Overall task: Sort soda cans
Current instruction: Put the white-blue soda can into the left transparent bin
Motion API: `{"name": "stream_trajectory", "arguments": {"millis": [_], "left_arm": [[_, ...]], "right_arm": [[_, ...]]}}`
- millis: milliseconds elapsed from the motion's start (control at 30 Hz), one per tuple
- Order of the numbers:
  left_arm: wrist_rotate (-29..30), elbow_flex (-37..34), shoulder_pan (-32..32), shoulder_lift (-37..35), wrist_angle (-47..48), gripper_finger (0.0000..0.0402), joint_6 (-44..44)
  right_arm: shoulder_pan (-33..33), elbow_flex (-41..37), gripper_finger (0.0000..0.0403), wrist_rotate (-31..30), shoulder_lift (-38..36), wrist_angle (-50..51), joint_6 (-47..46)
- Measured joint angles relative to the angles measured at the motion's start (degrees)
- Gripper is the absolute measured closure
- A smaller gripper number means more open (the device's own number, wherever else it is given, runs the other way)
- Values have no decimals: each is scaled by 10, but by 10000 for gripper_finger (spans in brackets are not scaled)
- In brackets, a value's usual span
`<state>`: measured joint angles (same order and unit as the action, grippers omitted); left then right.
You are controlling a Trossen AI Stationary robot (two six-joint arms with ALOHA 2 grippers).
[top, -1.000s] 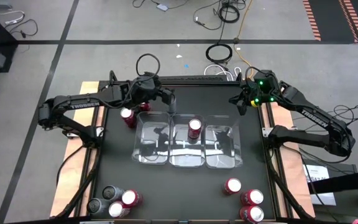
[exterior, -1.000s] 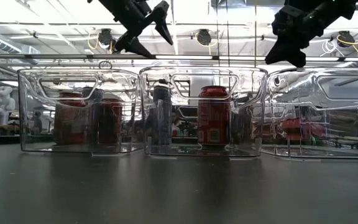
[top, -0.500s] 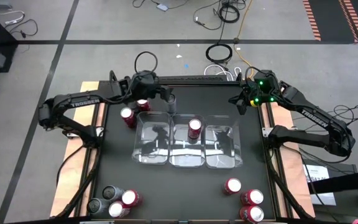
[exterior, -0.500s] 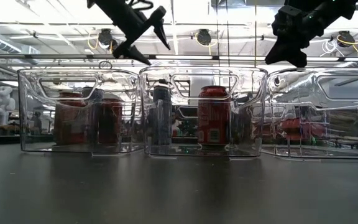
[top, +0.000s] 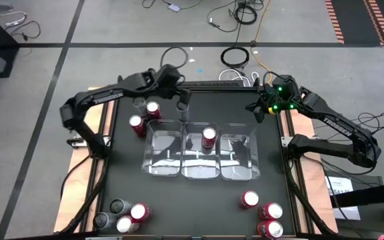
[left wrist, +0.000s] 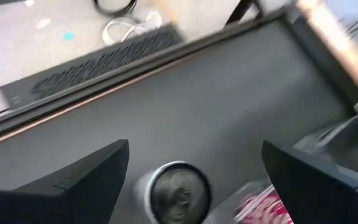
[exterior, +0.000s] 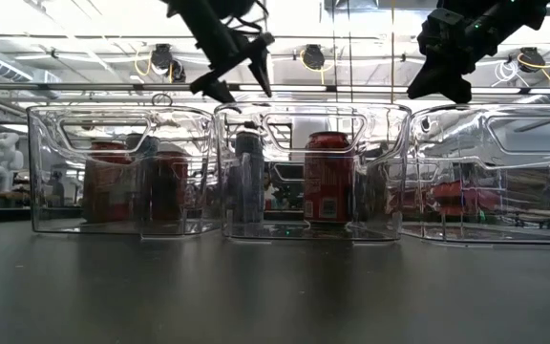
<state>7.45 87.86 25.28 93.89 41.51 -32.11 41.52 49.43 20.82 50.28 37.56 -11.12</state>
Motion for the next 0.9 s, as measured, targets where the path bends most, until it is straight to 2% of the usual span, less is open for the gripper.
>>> {"name": "stream_trajectory", "arguments": {"millis": [133,267,533,900], "left_arm": [[0,86,2,58,104,27,14],[-15,124,1,99,149,27,16],[-71,128,0,134,154,27,14],[-70,128,-11,150,192,27,10]], "right_arm": [[0,0,367,0,0,0,-2],[0,0,367,0,0,0,-2],[0,0,367,0,0,0,-2],[0,0,367,0,0,0,-2]]}}
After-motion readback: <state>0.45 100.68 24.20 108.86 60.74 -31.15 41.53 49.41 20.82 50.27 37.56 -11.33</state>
